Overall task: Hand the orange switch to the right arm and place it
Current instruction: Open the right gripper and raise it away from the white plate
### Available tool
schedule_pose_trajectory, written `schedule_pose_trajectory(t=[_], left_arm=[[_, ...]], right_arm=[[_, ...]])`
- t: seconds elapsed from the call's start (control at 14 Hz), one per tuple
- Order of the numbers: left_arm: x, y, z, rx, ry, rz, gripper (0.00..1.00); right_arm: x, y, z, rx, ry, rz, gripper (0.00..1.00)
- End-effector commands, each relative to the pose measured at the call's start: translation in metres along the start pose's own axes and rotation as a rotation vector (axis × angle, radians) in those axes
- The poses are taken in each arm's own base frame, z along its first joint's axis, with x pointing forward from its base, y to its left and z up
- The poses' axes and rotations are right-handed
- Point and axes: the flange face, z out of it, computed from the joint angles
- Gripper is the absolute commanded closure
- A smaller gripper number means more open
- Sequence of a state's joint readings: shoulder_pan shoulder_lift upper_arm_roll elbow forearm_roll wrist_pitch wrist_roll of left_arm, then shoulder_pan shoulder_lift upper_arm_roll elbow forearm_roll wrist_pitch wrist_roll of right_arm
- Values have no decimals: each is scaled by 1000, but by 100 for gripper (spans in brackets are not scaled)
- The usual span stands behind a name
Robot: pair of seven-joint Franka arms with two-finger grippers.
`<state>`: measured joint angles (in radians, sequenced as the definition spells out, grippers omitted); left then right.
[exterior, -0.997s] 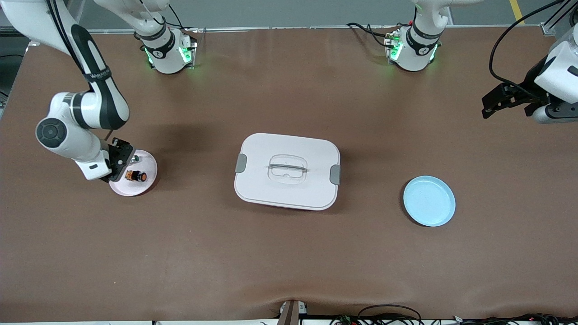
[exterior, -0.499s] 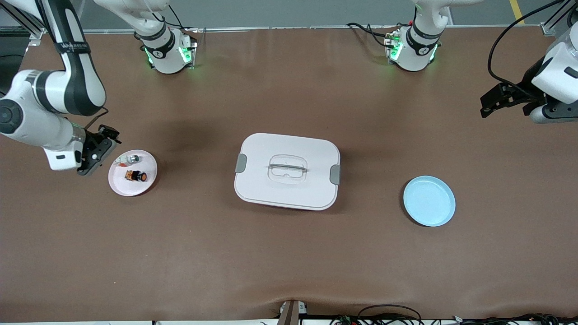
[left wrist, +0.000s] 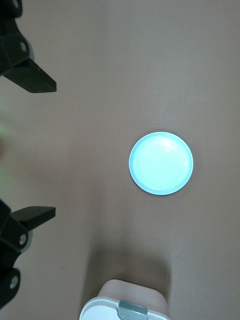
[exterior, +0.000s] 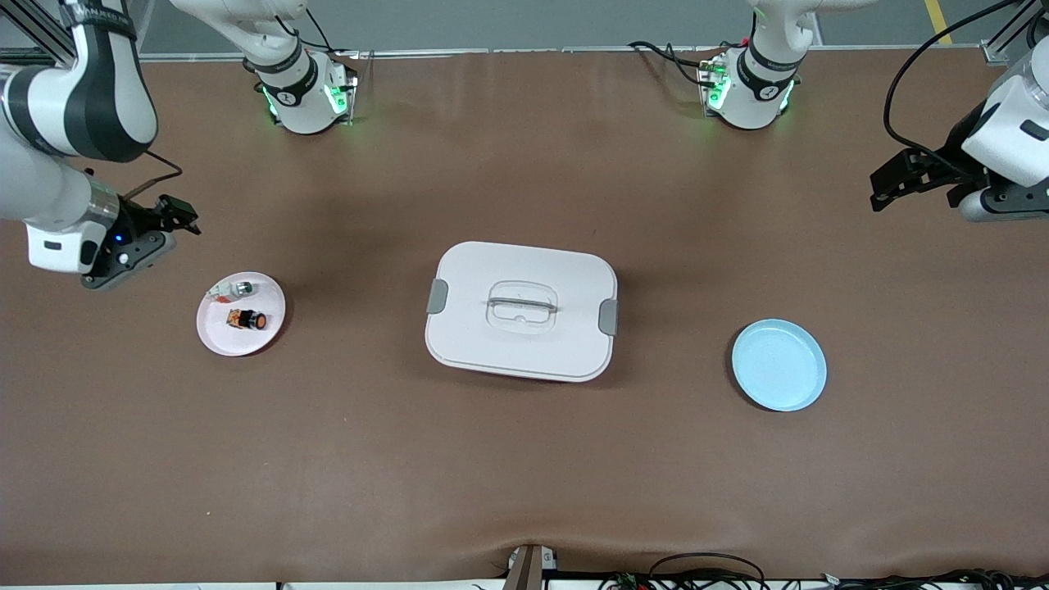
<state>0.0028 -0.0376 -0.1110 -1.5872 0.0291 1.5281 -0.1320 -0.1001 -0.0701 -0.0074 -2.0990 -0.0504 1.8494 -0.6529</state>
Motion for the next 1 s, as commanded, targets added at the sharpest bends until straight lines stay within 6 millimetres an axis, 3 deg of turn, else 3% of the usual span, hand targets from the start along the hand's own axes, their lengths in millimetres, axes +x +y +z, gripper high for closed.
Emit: schedule_pose_trajectory(t=[0.0, 0.43, 0.57, 0.71, 0.93], left_arm=[[-9, -2, -4, 1, 12, 14, 0], [-10, -1, -6, 1, 14, 17, 0], [-11, -1, -5, 1, 11, 17, 0], [-10, 1, -5, 1, 11, 22, 0], [-10, 1, -5, 0, 9, 25, 0]], right_arm=[[-7, -6, -30, 19, -15, 146, 0], [0, -16, -51, -1, -45, 361, 0], [6, -22, -72, -11, -40, 401, 0], [6, -16, -82, -18, -20, 404, 0], [12, -10, -112, -42, 35, 407, 0]])
